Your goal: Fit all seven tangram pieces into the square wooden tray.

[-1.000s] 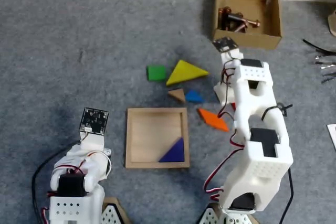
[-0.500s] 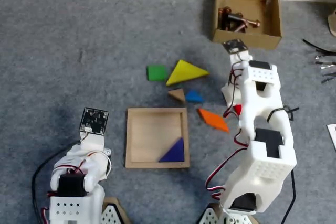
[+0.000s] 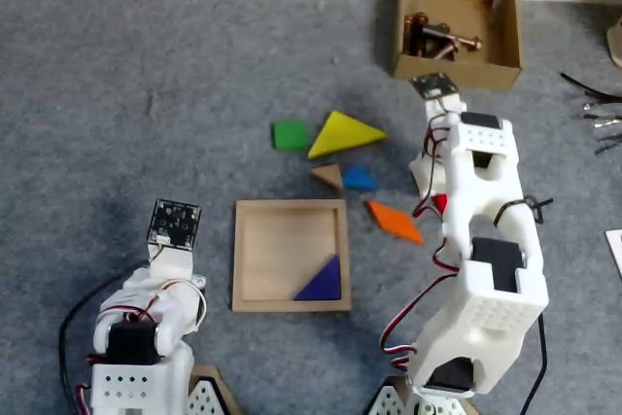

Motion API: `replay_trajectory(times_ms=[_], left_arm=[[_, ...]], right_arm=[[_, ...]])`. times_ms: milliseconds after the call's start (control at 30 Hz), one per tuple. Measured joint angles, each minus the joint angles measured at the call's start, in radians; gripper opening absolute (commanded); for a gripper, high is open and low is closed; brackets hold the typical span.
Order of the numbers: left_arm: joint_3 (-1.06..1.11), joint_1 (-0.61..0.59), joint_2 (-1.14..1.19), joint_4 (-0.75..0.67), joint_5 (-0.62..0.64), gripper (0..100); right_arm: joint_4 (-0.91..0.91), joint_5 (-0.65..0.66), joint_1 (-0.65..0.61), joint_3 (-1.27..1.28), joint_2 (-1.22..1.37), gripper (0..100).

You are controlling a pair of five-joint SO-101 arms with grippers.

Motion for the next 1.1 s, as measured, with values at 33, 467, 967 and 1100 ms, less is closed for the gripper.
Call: replay_trajectory(times_ms=[33,467,967,1100], left_arm=[[0.000,0.000,0.000,0.000,0.000,1],[0.000,0.000,0.000,0.000,0.000,1],[0.000,0.000,0.000,0.000,0.000,1],[0.000,0.000,0.000,0.000,0.000,1]], right_arm=[[-0.002,0.000,0.000,0.000,0.000,22.1],[-0.003,-0.002,0.000,-0.018,0.081,22.1],[-0.009,0.075,0.041,-0.017,0.117,20.0],[-0.009,0.075,0.049,-0.017,0.117,15.2]])
